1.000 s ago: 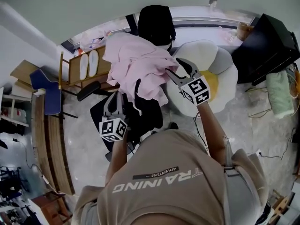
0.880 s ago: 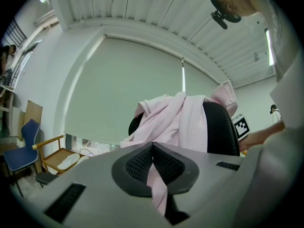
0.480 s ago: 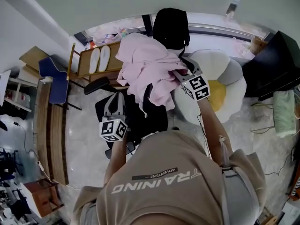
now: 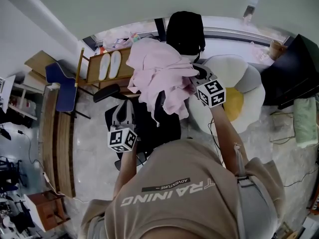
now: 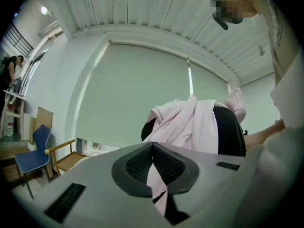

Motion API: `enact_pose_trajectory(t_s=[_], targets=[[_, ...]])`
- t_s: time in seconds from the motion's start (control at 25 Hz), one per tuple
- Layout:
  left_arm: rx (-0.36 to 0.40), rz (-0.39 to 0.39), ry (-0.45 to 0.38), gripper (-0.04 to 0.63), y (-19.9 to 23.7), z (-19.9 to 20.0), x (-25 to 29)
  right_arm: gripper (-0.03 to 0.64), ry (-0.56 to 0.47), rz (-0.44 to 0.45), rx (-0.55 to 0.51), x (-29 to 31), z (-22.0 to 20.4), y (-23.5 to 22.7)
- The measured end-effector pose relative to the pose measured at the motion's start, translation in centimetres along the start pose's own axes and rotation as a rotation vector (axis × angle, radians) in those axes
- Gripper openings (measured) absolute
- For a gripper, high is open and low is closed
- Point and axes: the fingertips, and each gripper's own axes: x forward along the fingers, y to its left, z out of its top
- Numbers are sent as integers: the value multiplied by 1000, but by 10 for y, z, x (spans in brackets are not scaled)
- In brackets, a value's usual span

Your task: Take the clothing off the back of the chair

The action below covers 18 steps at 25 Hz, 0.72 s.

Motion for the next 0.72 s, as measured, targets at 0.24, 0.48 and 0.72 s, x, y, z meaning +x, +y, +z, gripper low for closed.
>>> enact_pose_trajectory(t_s=[0.24,0.48,0.72], targets=[[-7,-25,15,14,-9,-6,-1,67,-23,-8,51,-19,7,0],[-10,-55,21,14,-18,-11,-7,67,-19,-16,19,-39,9,12],[-19,-68,23,14,-22,-15,-21,67,-56,-58,-3,-63,22,21]])
